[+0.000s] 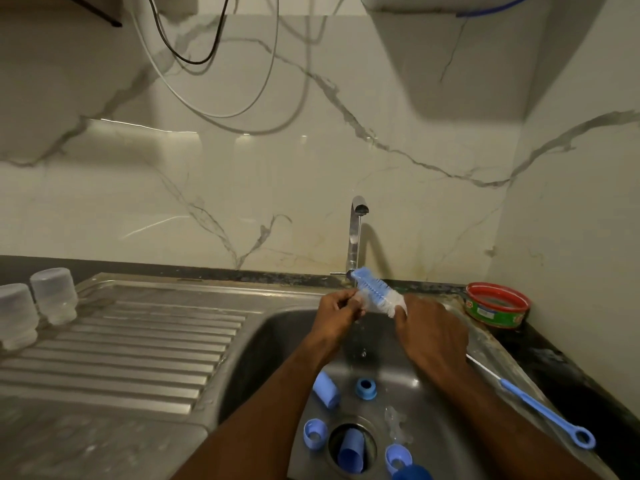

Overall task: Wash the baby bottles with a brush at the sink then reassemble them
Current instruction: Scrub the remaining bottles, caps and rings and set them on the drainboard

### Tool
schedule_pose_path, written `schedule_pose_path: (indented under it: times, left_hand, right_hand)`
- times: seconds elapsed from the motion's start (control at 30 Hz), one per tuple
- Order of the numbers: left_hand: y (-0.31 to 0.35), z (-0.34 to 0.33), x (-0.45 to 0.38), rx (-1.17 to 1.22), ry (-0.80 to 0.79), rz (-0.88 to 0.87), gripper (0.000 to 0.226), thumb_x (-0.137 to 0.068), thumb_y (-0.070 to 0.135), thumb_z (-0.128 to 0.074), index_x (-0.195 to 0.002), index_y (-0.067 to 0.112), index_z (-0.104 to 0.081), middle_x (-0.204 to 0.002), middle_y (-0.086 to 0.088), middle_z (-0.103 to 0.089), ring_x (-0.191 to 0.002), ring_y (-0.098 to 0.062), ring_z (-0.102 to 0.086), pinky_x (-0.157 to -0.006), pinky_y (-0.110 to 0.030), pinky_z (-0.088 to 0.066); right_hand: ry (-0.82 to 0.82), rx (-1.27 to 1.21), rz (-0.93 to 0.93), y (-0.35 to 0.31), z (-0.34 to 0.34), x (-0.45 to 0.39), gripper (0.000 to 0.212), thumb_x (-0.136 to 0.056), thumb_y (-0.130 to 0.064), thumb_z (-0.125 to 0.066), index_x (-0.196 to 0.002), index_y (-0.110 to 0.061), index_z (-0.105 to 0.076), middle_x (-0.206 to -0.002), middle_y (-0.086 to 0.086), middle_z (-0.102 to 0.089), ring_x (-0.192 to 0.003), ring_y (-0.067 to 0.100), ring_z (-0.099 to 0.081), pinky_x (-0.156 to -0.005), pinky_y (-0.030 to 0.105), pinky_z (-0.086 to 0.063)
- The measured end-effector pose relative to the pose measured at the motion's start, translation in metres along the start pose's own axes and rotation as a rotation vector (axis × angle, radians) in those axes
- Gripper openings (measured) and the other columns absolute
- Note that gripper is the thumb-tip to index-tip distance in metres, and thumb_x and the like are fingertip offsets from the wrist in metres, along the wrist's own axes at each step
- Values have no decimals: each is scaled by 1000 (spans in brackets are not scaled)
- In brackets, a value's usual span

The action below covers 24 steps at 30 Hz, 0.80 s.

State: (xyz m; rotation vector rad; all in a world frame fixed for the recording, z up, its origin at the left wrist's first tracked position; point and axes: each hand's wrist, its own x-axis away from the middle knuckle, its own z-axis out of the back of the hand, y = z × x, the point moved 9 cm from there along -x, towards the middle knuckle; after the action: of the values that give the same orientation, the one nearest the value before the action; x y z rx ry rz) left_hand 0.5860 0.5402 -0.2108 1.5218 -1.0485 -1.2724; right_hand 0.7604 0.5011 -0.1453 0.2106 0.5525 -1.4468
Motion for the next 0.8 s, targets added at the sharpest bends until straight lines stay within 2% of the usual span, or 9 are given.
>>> schedule_pose_path:
  times: [0.13,0.23,0.3,0.37,0.47,0.57,0.67,0.73,0.8]
  left_hand:
    - [-9,14,0,-4,101,47,14,-99,15,-62,-109,14,-71,-104,-5,-76,-97,-18,-72,-85,-28,-59]
    - [-8,4,2,13,0,58,23,-98,11,-64,-120,11,-68,-112,-5,-75,-105,-19,-71,-93,-34,-58]
    - [-6,-7,6,48,-87,63,26,-96,10,-65,-123,8,-67,-112,-6,-75,-104,-21,-72,-90,-32,-59]
    - [-1,-7,6,65,-78,51,25,-96,15,-67,-120,8,-69,-108,-7,-76,-100,-21,-73,-86,-31,-59]
    - [-8,18,-2,26,121,57,21,-93,21,-71,-113,13,-72,-105,-6,-76,-97,-19,-73,-90,-38,-60]
    - [-21,42,-4,-80,308,96,18,-93,20,-72,-110,17,-71,-106,-5,-75,-94,-14,-73,-89,-38,-61]
    - [-18,51,1,-167,419,90,41,-90,17,-76,-128,19,-61,-117,1,-67,-102,-16,-66,-93,-38,-58]
    - [-13,53,1,-299,457,45,60,-85,16,-80,-138,21,-53,-127,-4,-65,-110,-20,-64,-98,-38,-55]
    - [-9,53,3,-371,493,24,65,-84,15,-82,-141,19,-51,-130,-10,-65,-115,-22,-64,-99,-34,-54]
  right_hand:
    - [33,-44,77,-13,2,6,33,-101,-50,-48,-123,-30,-60,-107,-3,-67,-86,15,-65,-67,30,-53]
    - [16,-71,72,-17,1,5,33,-103,-48,-47,-126,-28,-59,-110,-2,-67,-88,15,-65,-73,31,-55]
    - [2,-48,54,-15,1,2,34,-102,-47,-49,-127,-26,-59,-111,-1,-67,-90,15,-65,-72,29,-53]
    - [-15,-10,16,-8,1,-1,32,-101,-45,-53,-125,-25,-61,-110,0,-67,-89,16,-66,-70,28,-51]
    - [-57,88,4,-1,0,2,32,-98,-45,-58,-124,-27,-61,-109,-2,-66,-87,15,-63,-67,28,-46]
    - [-58,62,41,-4,-1,8,36,-98,-49,-56,-126,-27,-59,-110,-2,-65,-84,13,-59,-64,26,-41]
    - [-30,47,40,-13,3,12,33,-99,-47,-55,-123,-25,-59,-109,-1,-64,-84,15,-62,-62,27,-41]
    - [-4,17,1,-15,9,13,32,-100,-44,-54,-124,-23,-58,-111,0,-64,-88,16,-64,-63,28,-41]
    - [38,24,-5,-16,16,14,34,-101,-44,-52,-127,-22,-54,-115,1,-61,-92,17,-64,-63,28,-39]
